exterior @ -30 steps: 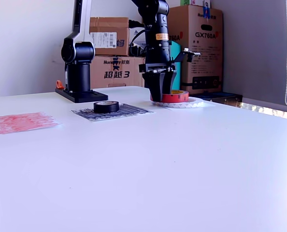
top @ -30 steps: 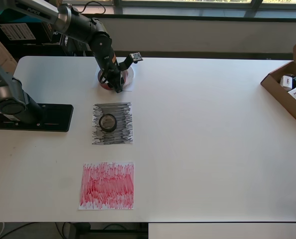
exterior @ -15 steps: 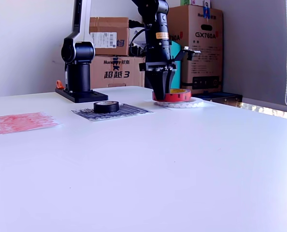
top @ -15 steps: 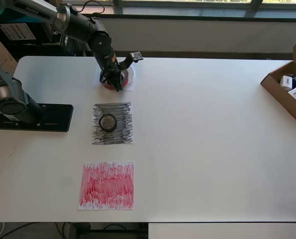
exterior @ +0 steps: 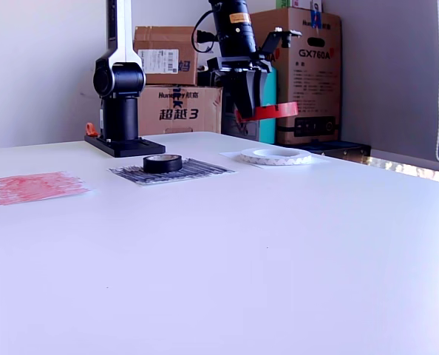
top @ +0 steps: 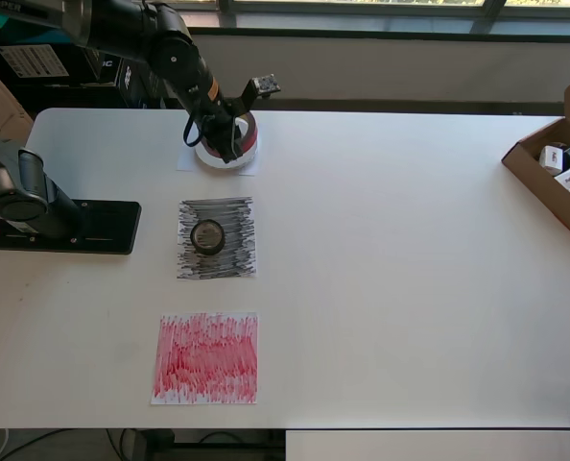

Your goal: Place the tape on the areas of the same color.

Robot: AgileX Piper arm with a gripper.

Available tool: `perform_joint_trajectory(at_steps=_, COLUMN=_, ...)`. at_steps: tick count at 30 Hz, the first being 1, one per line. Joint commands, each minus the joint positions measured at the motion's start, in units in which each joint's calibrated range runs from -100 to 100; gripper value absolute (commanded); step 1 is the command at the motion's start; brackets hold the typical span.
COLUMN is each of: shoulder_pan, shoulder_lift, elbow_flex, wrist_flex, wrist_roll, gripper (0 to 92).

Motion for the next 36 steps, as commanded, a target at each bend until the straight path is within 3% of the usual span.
perform_joint_trajectory(at_steps=1, shoulder_pan=-9.1, shoulder_lift=-3.9, elbow_flex=0.2, wrist_flex=-0.8, wrist_roll=-2.7, gripper=0.0)
perform_joint_trajectory(at_steps=18, shoulder_pan=-34.1, shoulder_lift=-4.9, elbow_flex=-0.1, wrist_flex=-0.8, wrist_roll=-16.7, gripper=0.0)
perform_joint_trajectory(at_steps=36, shoulder_pan=-53.2, shoulder_lift=-3.9, elbow_flex=-0.1, wrist_flex=-1.6, wrist_roll=-28.4, gripper=0.0)
